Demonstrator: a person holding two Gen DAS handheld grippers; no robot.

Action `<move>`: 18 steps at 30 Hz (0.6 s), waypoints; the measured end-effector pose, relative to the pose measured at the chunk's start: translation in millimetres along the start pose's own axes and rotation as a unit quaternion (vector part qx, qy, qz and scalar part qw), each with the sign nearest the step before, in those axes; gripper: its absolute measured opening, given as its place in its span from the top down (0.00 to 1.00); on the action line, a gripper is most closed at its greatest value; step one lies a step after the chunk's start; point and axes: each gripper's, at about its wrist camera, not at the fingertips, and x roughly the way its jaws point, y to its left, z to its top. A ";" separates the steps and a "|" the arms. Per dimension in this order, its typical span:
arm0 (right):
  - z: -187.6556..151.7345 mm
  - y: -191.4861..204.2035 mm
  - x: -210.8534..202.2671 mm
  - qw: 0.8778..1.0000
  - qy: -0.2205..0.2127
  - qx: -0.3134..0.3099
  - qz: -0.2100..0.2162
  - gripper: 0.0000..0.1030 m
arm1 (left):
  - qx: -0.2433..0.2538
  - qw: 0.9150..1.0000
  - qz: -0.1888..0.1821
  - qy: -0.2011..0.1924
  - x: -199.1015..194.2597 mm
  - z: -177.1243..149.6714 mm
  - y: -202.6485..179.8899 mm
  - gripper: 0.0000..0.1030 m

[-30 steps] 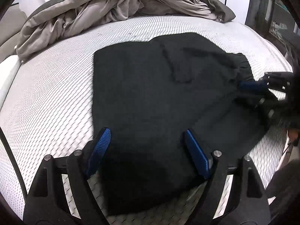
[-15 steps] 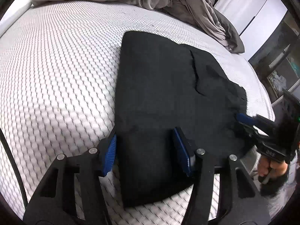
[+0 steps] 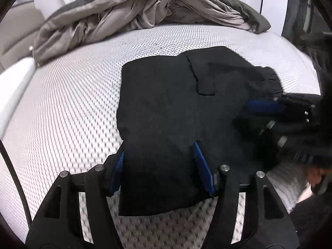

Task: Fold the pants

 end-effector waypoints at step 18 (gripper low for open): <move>-13.1 0.5 -6.2 1.000 0.011 -0.013 0.026 0.55 | 0.053 0.995 -0.078 -0.034 -9.5 -0.9 -27.2 0.37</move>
